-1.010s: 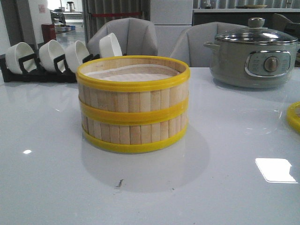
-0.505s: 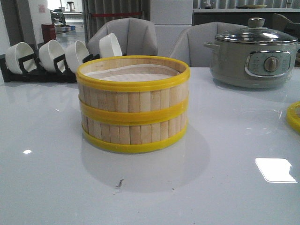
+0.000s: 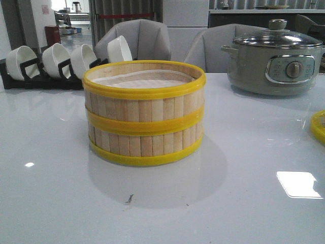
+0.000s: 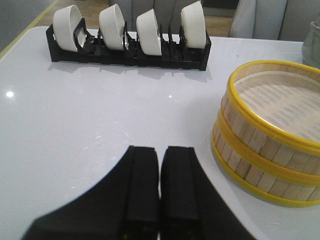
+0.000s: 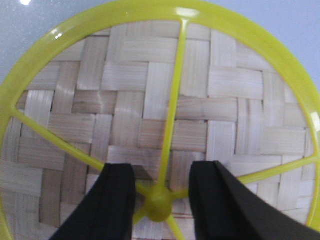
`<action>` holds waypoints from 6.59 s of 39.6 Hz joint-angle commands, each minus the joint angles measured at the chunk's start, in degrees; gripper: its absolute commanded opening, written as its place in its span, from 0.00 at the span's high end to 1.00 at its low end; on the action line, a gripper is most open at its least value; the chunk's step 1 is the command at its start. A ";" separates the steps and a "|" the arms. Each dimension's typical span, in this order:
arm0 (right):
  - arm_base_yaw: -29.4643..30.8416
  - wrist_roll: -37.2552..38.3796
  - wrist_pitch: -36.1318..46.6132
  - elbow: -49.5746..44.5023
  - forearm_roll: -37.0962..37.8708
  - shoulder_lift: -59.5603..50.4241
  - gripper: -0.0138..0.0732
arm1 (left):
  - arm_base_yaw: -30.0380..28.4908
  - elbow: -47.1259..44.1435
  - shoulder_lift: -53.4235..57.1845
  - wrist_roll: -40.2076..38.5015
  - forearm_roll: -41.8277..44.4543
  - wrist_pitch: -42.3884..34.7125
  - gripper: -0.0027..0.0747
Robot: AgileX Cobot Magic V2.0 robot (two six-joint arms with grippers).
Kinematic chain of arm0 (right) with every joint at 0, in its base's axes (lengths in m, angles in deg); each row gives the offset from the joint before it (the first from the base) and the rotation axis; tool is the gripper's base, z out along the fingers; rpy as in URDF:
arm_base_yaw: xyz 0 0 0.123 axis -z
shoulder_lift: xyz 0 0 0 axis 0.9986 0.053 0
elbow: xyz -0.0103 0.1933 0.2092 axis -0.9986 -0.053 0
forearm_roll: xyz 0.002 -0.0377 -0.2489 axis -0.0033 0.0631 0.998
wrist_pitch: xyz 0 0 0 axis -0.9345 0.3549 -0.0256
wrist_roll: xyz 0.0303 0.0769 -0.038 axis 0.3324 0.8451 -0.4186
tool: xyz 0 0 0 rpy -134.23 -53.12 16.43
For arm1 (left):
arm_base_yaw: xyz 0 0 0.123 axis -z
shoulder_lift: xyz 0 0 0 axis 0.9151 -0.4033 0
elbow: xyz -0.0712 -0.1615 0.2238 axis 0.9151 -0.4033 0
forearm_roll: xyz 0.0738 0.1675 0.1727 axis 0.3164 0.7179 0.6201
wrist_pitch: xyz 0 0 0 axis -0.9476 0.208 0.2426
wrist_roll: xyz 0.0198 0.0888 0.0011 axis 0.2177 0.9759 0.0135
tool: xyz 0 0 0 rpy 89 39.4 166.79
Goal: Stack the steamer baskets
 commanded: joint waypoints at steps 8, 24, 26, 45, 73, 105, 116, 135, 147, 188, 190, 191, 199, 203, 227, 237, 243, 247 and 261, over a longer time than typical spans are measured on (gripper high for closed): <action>0.26 -0.28 1.30 1.98 -0.08 -3.18 0.41 | -0.02 1.53 0.08 -0.28 -0.03 -4.39 0.84; 0.26 -0.28 0.85 1.98 -0.08 -0.68 0.41 | -0.02 1.53 0.08 -0.28 -0.03 -4.39 0.84; 0.26 -0.28 0.91 1.98 -0.08 -0.48 0.41 | -0.02 1.53 0.08 -0.28 -0.03 -4.39 0.84; 0.26 -0.28 -0.18 2.49 -0.08 -1.14 0.51 | -0.02 1.53 0.08 -0.28 -0.03 -4.39 0.84; 0.26 -0.28 -1.19 3.60 -0.13 -4.13 0.51 | -0.02 1.53 0.08 -0.28 -0.03 -4.39 0.84; 0.26 -0.28 -2.75 3.55 -0.13 -4.01 0.51 | -0.02 1.53 0.08 -0.28 -0.03 -4.39 0.84; 0.26 -0.28 -3.04 3.50 -0.13 -3.95 0.51 | -0.02 1.53 0.08 -0.28 -0.03 -4.39 0.84; 0.26 -0.87 -3.09 3.44 -0.13 -3.88 0.41 | -0.02 1.53 0.08 -0.28 -0.03 -4.39 0.84; 0.26 -0.87 -3.20 3.44 -0.13 -3.43 0.41 | -0.02 1.53 0.08 -0.28 -0.03 -4.39 0.84; 0.26 -0.87 -3.38 3.44 -0.13 -3.36 0.41 | -0.02 1.53 0.08 -0.28 -0.03 -4.39 0.84; 0.26 -0.87 -3.38 3.44 -0.13 -3.36 0.41 | -0.02 1.53 0.08 -0.28 -0.03 -4.39 0.84; 0.26 -0.82 -3.38 3.44 -0.13 -3.36 0.41 | -0.02 1.53 0.08 -0.28 -0.03 -4.39 0.84; 0.26 -0.82 -3.45 3.44 -0.13 -3.36 0.41 | -0.02 1.53 0.08 -0.28 -0.03 -4.39 0.84; 0.26 -0.82 -3.31 3.44 -0.13 -3.36 0.41 | -0.02 1.53 0.08 -0.28 -0.03 -4.39 0.84; 0.26 -0.82 -3.61 3.44 -0.13 -2.03 0.42 | -0.02 1.53 0.08 -0.28 -0.03 -4.39 0.84; 0.26 -0.82 -3.36 3.44 -0.13 -1.75 0.42 | -0.02 1.53 0.08 -0.28 -0.03 -4.39 0.84; 0.26 -0.82 -4.11 3.44 -0.13 -1.75 0.54 | -0.02 1.53 0.08 -0.28 -0.03 -4.39 0.84; 0.26 -0.82 -4.52 3.44 -0.13 -1.75 0.68 | -0.02 1.53 0.08 -0.28 -0.03 -4.39 0.84; -2.22 -0.82 -5.84 3.44 -0.13 -5.56 0.78 | -0.02 1.53 0.08 -0.28 -0.03 -4.39 0.84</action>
